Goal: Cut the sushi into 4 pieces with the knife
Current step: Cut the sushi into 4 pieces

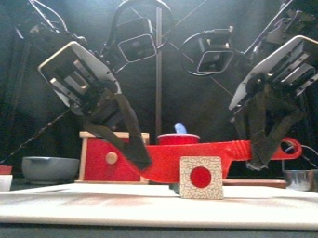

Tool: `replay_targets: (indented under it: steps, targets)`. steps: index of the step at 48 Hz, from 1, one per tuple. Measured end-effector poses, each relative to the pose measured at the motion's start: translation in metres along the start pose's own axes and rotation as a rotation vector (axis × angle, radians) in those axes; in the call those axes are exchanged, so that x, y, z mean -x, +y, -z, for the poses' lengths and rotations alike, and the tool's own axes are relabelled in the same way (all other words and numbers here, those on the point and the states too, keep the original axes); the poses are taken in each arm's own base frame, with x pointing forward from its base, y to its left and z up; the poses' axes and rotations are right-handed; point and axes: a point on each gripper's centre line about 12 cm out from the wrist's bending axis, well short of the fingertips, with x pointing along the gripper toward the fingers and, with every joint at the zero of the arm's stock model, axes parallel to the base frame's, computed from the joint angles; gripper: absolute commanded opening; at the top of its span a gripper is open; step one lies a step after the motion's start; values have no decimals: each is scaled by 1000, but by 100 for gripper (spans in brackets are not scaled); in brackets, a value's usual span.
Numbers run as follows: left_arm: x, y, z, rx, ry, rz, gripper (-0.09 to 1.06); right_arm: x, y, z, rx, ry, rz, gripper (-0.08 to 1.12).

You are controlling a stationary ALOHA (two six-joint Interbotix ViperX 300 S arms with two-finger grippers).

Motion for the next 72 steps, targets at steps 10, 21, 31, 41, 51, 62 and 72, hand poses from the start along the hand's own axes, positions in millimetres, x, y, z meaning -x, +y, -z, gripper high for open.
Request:
replay_targets:
  steps: [10,21,31,41,51,62,72]
  targets:
    - [-12,1,10,9,35,-3,30,-16,-3,8,-6,37,10,12]
    - [-17,1,15,15,51,-4,30,-19,-3,9,-9,45,10,12]
    - [-17,2,15,17,50,-5,30,-19,-4,8,-8,45,13,12]
    - [-17,5,15,17,50,-10,30,-19,-8,8,10,46,23,12]
    - [-16,18,15,10,50,-30,30,-18,-13,7,31,45,38,12]
    - [-13,27,11,2,39,-44,30,-16,-20,6,45,44,53,12]
    - [-9,31,8,7,31,-52,30,-15,-24,5,46,42,61,12]
